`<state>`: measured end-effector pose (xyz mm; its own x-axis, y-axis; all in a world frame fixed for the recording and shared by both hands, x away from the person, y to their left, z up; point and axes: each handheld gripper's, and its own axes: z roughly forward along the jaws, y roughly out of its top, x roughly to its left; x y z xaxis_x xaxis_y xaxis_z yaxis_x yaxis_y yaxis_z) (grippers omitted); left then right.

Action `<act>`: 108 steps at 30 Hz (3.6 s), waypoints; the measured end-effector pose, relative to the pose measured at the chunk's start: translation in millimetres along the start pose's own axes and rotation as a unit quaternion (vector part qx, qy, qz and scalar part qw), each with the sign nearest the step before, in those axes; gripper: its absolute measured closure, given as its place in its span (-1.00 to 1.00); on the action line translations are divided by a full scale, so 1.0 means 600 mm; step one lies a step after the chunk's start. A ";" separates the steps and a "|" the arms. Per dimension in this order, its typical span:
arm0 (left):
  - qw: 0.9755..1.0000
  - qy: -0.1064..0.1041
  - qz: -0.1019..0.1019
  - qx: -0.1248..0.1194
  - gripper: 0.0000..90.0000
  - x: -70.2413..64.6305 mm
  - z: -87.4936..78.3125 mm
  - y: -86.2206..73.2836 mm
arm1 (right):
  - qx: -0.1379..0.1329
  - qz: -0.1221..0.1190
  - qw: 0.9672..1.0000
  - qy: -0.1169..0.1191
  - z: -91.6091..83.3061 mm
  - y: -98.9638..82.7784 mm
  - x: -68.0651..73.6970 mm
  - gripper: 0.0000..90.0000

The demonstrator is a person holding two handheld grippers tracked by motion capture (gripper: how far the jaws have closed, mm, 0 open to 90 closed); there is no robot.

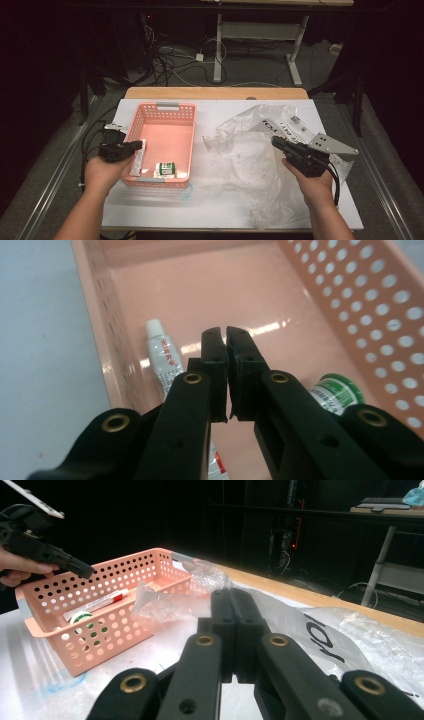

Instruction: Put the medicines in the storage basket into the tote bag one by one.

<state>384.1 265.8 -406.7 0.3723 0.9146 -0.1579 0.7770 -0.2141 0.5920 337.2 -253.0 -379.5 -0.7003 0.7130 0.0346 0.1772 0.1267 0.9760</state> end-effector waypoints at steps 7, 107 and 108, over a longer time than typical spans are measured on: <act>0.997 0.036 -0.012 0.060 0.96 -0.004 0.023 0.023 | -0.002 0.002 1.000 0.000 -0.004 0.001 0.000 1.00; 0.961 0.180 0.000 0.211 0.96 -0.028 0.079 0.038 | 0.004 -0.004 1.000 0.002 -0.006 -0.001 0.013 1.00; 0.963 0.168 0.001 0.213 0.96 -0.029 0.081 0.038 | 0.005 -0.005 1.000 0.002 -0.005 -0.001 0.013 1.00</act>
<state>420.1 228.3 -428.9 0.2452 0.9577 0.1503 0.9404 -0.2727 0.2031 329.5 -249.5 -379.1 -0.7049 0.7088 0.0258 0.1765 0.1401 0.9743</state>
